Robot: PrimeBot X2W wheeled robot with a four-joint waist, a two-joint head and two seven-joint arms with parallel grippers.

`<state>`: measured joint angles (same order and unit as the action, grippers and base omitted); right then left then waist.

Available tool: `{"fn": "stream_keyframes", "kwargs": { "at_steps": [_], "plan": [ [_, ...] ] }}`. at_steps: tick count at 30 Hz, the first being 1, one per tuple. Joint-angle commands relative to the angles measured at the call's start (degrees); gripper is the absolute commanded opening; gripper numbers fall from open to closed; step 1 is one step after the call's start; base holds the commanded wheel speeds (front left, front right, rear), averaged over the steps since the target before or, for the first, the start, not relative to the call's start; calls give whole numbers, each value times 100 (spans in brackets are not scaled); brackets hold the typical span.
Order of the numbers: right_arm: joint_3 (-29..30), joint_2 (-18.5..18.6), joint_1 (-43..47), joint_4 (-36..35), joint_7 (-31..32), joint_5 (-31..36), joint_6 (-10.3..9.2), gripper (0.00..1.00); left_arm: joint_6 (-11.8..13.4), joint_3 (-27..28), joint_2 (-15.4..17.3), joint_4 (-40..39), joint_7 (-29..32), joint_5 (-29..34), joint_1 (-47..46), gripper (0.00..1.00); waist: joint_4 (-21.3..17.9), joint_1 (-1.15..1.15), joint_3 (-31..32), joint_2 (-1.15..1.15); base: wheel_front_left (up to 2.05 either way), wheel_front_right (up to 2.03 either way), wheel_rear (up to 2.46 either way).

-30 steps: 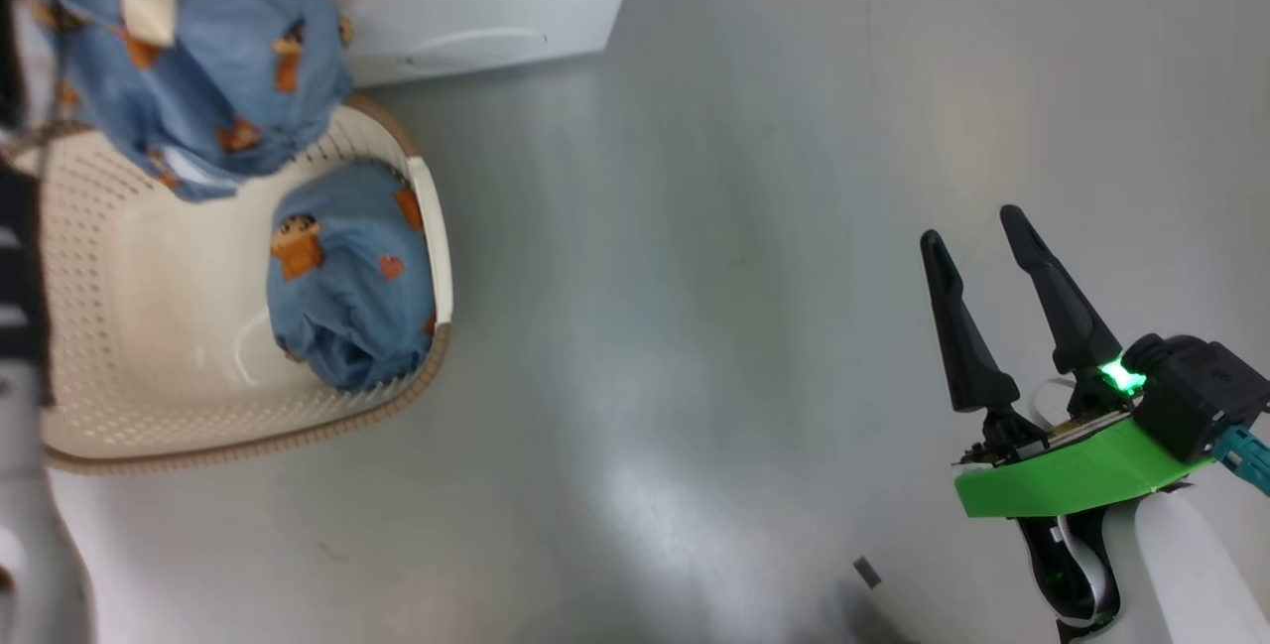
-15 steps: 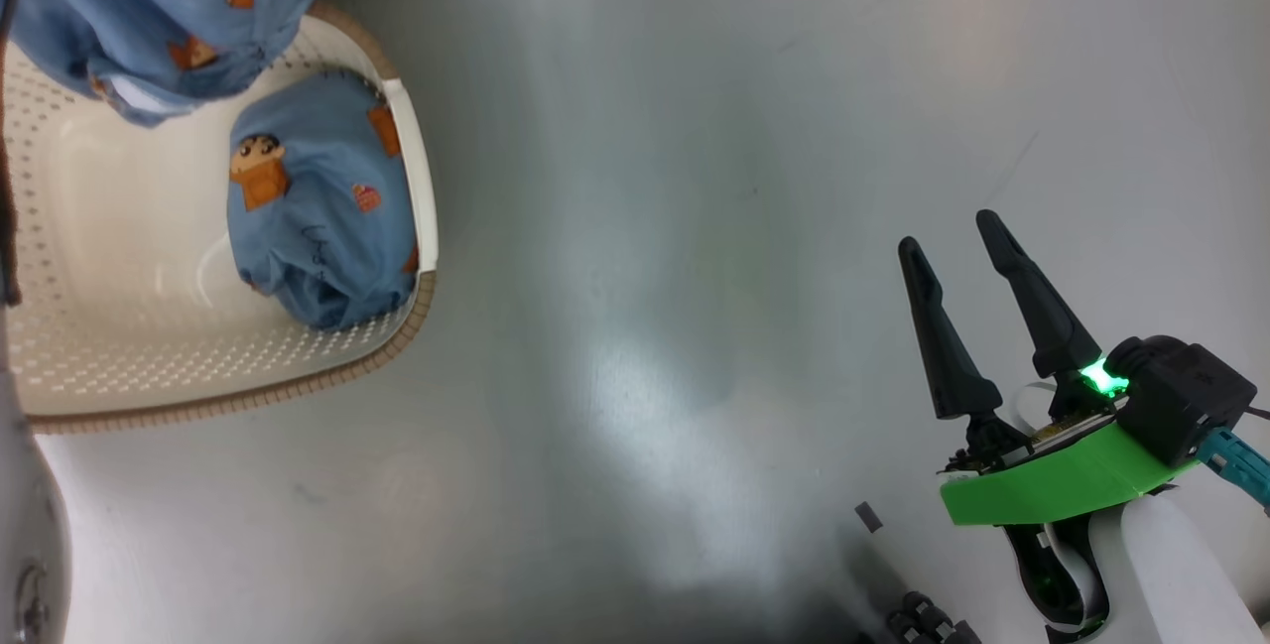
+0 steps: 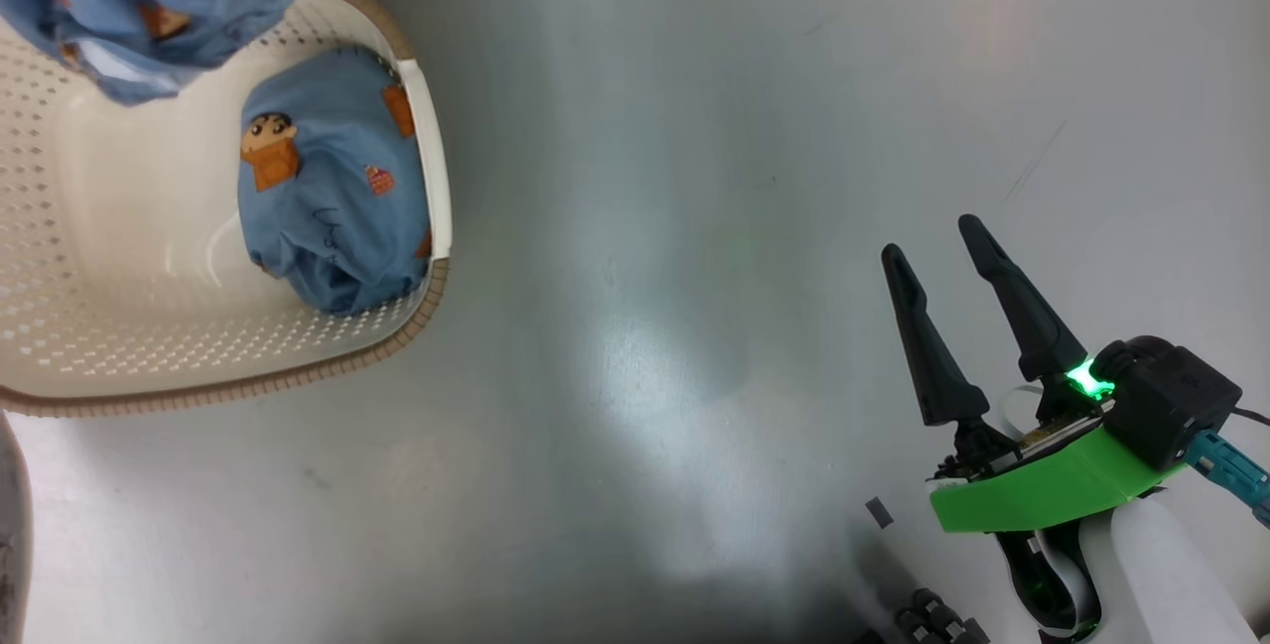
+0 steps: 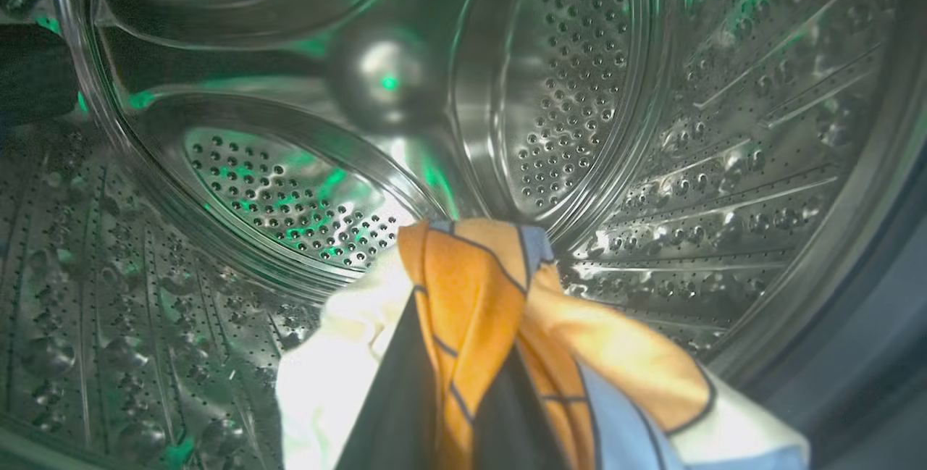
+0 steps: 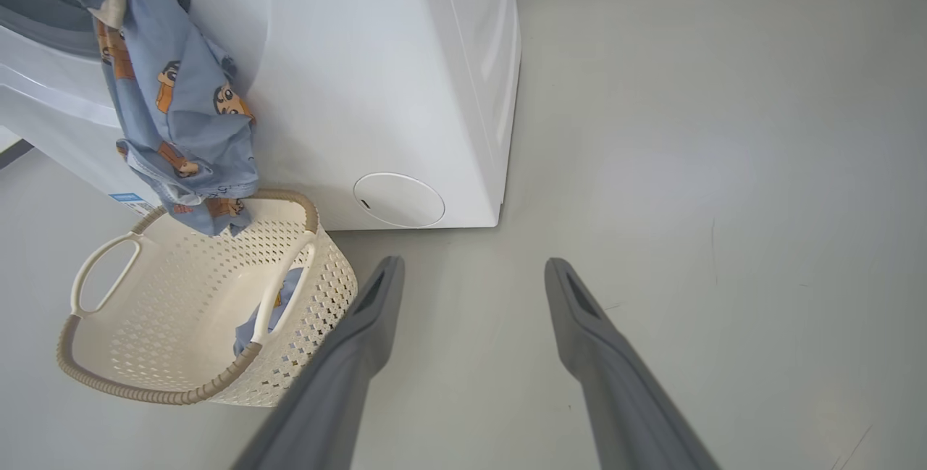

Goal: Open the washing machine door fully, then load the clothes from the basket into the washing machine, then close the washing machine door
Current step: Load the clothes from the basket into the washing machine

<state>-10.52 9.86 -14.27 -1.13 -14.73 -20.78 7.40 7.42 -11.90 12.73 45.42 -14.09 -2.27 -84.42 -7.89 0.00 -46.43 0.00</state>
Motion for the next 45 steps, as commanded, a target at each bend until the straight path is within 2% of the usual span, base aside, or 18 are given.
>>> {"fn": "stream_keyframes", "kwargs": {
  "at_steps": [1,9,11,12,24,34,45],
  "plan": [
    [-133,54,241,-98,-27,-3,9,100,69,3,237,-203,-56,97,-112,0,-23,0,69,0,0,0,0],
    [-131,71,265,-104,-27,-4,9,100,161,62,212,-136,-88,-53,77,0,-64,0,107,0,0,0,0],
    [-127,61,269,-95,-27,-1,9,100,174,107,180,-38,-71,-136,112,82,-59,0,113,0,0,0,0],
    [-131,53,273,-88,-27,1,9,100,176,114,168,6,-70,-162,126,100,-57,0,120,0,0,0,0],
    [-104,56,205,-43,-27,0,9,100,197,151,-70,442,96,-442,194,100,29,0,306,0,0,0,0],
    [-3,79,79,-8,-27,-5,9,100,39,171,-272,746,-32,-701,421,100,248,0,555,0,0,0,0],
    [122,130,-17,-77,-27,43,9,100,-159,284,-418,119,-89,-913,1048,100,594,0,843,0,0,0,0]
  ]
}}
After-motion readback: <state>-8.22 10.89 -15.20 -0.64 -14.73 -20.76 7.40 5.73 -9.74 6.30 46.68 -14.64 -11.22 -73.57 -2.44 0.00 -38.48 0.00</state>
